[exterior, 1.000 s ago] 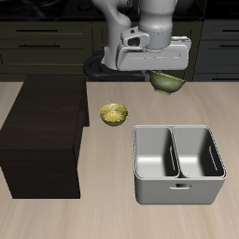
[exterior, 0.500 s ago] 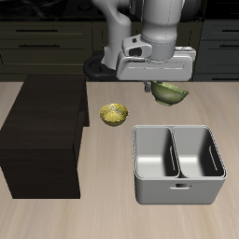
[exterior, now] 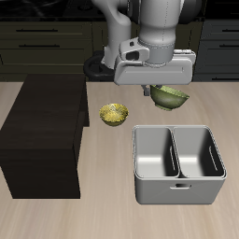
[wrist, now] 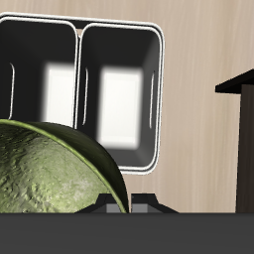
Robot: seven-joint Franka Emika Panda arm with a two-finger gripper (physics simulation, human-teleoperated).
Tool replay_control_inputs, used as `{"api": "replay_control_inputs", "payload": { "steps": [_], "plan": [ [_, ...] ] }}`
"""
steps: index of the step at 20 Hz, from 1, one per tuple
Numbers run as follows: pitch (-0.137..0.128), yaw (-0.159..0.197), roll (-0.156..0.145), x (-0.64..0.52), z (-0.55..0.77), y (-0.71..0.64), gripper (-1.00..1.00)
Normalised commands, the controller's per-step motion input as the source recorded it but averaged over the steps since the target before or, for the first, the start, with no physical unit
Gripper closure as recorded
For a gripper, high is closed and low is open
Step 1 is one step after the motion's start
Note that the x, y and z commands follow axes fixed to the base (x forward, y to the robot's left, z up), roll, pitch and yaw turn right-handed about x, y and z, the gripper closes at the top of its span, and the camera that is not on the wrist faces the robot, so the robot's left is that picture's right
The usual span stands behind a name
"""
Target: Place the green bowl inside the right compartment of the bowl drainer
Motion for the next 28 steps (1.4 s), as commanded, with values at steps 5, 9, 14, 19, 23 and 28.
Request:
{"api": "replay_control_inputs", "payload": {
  "steps": [5,9,14,19,23,28],
  "plan": [
    [-0.014,0.004,-0.001,0.16,0.06,-0.18,1.00],
    [-0.005,-0.012,-0.010,0.12,0.07,-0.15,1.00],
    [-0.012,-0.006,-0.007,0.11,0.05,-0.05,1.00],
    [0.018,-0.013,0.016,0.02,-0.05,0.02,1.00],
    [-0.004,-0.002,0.032,-0.02,-0.03,0.04,1.00],
    [0.011,-0.008,0.005,0.03,-0.06,-0.02,1.00]
  ]
}}
